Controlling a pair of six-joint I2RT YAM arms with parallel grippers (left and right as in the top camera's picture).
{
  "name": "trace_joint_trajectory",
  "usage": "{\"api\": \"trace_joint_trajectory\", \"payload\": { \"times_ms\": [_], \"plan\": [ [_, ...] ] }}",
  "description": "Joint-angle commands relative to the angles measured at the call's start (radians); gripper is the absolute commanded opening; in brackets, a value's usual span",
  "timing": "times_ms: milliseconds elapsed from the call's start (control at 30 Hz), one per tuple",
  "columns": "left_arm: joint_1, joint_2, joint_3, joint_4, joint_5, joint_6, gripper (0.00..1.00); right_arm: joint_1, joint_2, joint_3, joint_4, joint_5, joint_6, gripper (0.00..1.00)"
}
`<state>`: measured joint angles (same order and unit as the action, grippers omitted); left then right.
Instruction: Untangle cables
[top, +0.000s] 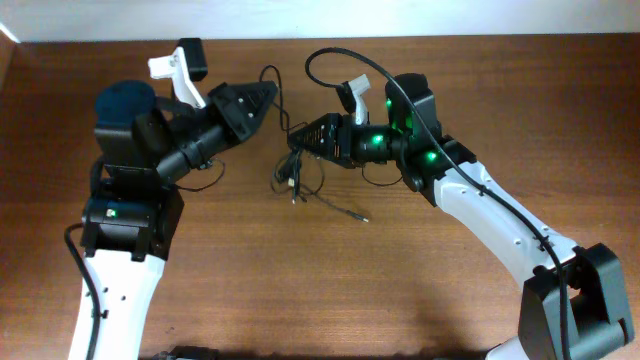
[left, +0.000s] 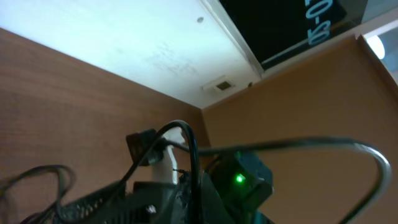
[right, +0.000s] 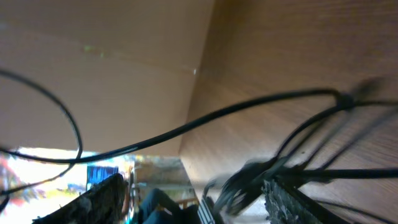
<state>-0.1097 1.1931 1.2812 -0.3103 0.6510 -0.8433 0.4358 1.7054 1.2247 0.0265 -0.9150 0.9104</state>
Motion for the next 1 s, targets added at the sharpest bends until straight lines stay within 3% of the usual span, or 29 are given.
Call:
{"api": "trace_joint_trajectory", "payload": {
  "times_ms": [0,233,367,433,800,867,933,967],
  "plan": [
    [-0.023,-0.014,0.011,0.019,0.006,-0.016,0.0,0.005,0.003,0.0,-0.065,0.126,0.096,0.72],
    [-0.031,-0.014,0.011,0.033,0.008,-0.016,0.0,0.029,0.003,0.0,-0.124,0.172,0.094,0.7],
    [-0.04,-0.014,0.011,0.033,0.007,-0.016,0.0,0.042,0.003,0.0,-0.138,0.164,0.098,0.49],
    [-0.04,-0.014,0.011,0.033,0.006,-0.016,0.0,0.053,0.003,0.0,-0.167,0.164,0.101,0.43],
    [-0.04,-0.014,0.011,0.032,-0.019,0.03,0.0,0.068,0.003,0.0,-0.195,0.053,0.115,0.37],
    [-0.04,-0.014,0.011,0.032,-0.019,0.029,0.0,0.068,0.003,0.0,-0.195,0.043,0.12,0.25],
    [-0.04,-0.014,0.011,0.032,-0.019,0.029,0.0,0.068,0.003,0.0,-0.195,0.04,0.119,0.04],
    [-0.04,-0.014,0.011,0.032,-0.019,0.03,0.0,0.068,0.003,0.0,-0.195,0.038,0.119,0.04]
  ]
}}
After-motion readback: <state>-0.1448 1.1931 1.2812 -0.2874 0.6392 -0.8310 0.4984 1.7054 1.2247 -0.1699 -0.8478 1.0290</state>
